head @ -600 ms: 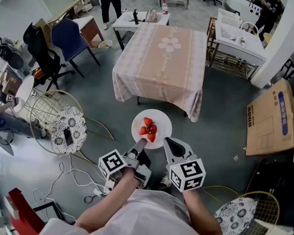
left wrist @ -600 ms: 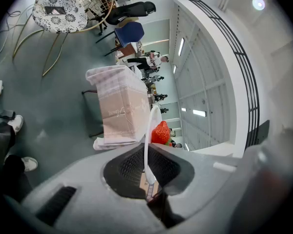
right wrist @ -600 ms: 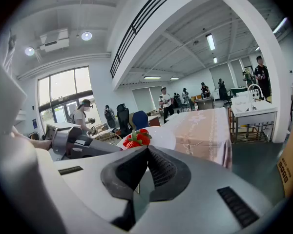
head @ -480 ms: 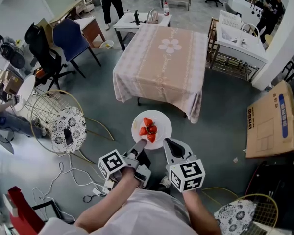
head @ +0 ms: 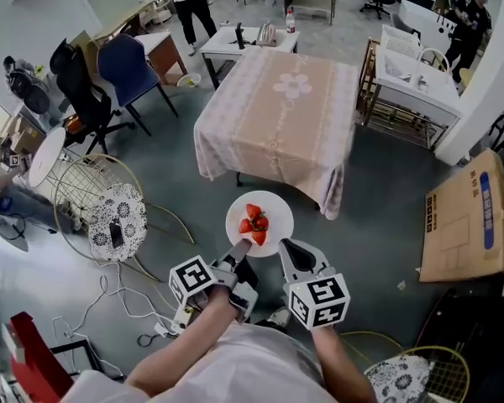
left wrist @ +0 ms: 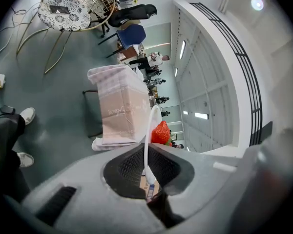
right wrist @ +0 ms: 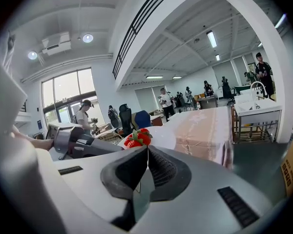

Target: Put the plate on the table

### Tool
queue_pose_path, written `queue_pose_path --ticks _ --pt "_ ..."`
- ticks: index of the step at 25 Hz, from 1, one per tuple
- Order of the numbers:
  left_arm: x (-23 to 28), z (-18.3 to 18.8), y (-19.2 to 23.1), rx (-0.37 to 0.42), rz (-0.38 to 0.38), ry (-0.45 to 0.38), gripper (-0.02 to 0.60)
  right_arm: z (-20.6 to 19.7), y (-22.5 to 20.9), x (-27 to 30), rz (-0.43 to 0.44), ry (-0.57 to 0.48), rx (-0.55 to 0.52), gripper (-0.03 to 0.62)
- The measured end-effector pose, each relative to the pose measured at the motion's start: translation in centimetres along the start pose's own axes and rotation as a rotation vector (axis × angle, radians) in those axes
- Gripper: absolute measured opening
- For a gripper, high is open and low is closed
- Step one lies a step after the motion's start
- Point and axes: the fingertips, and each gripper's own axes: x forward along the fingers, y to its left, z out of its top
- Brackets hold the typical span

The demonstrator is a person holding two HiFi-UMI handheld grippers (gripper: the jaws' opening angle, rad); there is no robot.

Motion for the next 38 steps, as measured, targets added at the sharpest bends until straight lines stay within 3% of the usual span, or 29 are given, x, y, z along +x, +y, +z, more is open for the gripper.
queue_pose_path --ticks 16,38 --pt "5.3 3.3 0.0 -0.034 -0.008 0.027 0.017 1.3 -2.7 5.7 -0.016 0.051 -0.012 0.005" --pt "15.9 17.8 -1.2 -0.094 -0.03 0.227 0.017 8.1 -4.7 21.1 -0.204 0.098 0.029 0.005"
